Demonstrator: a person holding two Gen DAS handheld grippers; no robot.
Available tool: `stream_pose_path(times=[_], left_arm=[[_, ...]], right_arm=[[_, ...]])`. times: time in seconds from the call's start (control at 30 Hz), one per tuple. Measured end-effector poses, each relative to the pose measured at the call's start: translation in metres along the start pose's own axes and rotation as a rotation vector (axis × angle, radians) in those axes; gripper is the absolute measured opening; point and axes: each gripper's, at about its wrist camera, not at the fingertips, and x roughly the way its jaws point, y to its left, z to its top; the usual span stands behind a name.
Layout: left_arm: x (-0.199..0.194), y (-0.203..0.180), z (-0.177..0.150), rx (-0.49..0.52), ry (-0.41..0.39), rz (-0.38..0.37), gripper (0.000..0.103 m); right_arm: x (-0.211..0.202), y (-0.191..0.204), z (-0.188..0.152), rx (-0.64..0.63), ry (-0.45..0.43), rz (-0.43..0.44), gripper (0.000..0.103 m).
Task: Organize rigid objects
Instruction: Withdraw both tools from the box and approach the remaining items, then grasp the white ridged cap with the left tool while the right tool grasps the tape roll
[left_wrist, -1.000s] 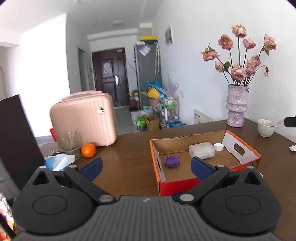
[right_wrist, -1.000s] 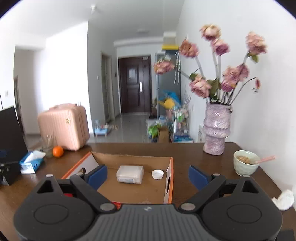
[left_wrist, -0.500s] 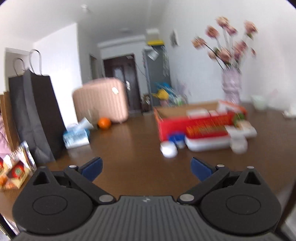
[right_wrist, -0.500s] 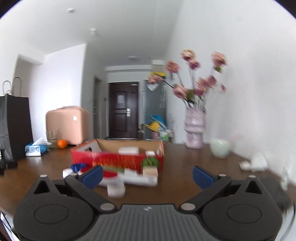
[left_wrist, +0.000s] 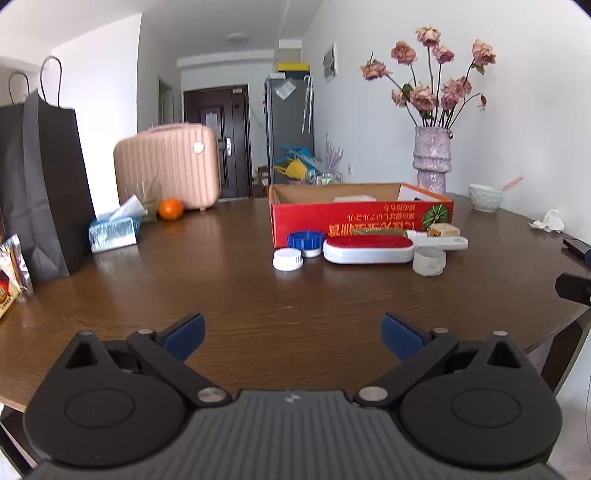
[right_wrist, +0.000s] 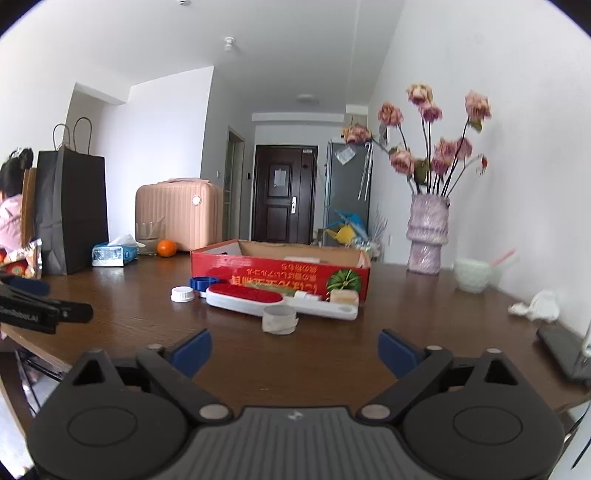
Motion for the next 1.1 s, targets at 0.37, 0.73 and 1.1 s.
stream_pose_path(times=[0.37, 0.73, 1.1], left_arm=[[0.069, 0.015, 0.036, -0.037, 0.088, -0.048, 0.091], [0.204, 0.029, 0.075, -0.071, 0.261, -0.087, 0.073], [0.229, 0.02, 0.073, -0.039, 0.238, -0.133, 0.039]], right_arm=[[0.067, 0.0, 0.014, 0.034, 0.08, 0.03, 0.088], [0.184, 0.003, 0.042, 0.061, 0.258, 0.031, 0.071], [0.216, -0.002, 0.039, 0.043, 0.321, 0.051, 0.06]])
